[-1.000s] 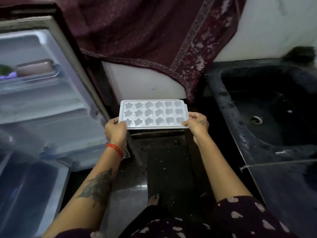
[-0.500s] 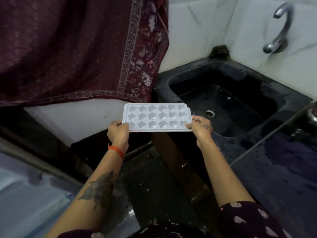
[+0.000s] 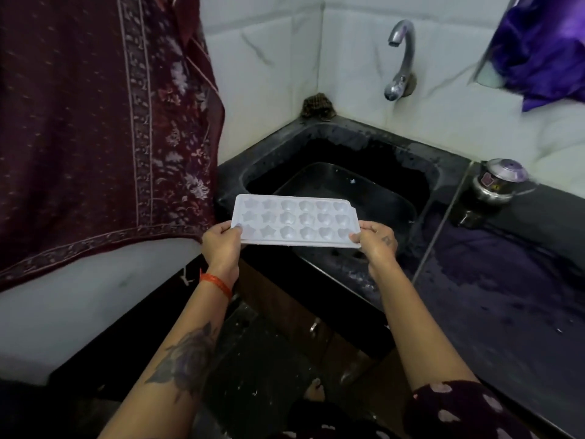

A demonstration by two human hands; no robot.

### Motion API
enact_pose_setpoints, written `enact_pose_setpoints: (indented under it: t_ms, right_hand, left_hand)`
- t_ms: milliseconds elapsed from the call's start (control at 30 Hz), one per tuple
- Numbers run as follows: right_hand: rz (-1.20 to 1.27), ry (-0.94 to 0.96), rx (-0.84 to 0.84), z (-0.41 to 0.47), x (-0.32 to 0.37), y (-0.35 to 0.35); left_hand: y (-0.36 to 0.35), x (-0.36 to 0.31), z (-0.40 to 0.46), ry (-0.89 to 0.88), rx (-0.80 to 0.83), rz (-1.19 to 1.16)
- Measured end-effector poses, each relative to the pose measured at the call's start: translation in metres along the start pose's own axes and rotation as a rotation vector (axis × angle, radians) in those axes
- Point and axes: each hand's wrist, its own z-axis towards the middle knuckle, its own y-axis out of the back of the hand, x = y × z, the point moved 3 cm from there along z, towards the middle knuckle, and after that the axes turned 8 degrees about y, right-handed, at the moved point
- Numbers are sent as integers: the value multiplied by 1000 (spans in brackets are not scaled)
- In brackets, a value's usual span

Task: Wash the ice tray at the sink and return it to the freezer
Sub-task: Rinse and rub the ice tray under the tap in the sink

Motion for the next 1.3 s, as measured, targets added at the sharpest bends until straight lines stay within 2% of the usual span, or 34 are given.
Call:
enact_pose_setpoints:
  t_ms: [233,400,733,1133,1300]
  right_hand:
    - [25,-22,-105,58,0,4]
    - [13,-38,-137,97,8,5]
    - [42,-80,-210,155,18,14]
    - [-41,-71,-274,228,31,9]
    - [-161,-29,-428,271,64,3]
  left_hand:
    - [-62,-21,36,-38,138,116]
    - [-105,-43,61,-55,125,201]
    - [-179,-66,81,78,328,26]
    - [-256,-96,134,191,429,-19]
    - [-277,-109,154,223,456,-45]
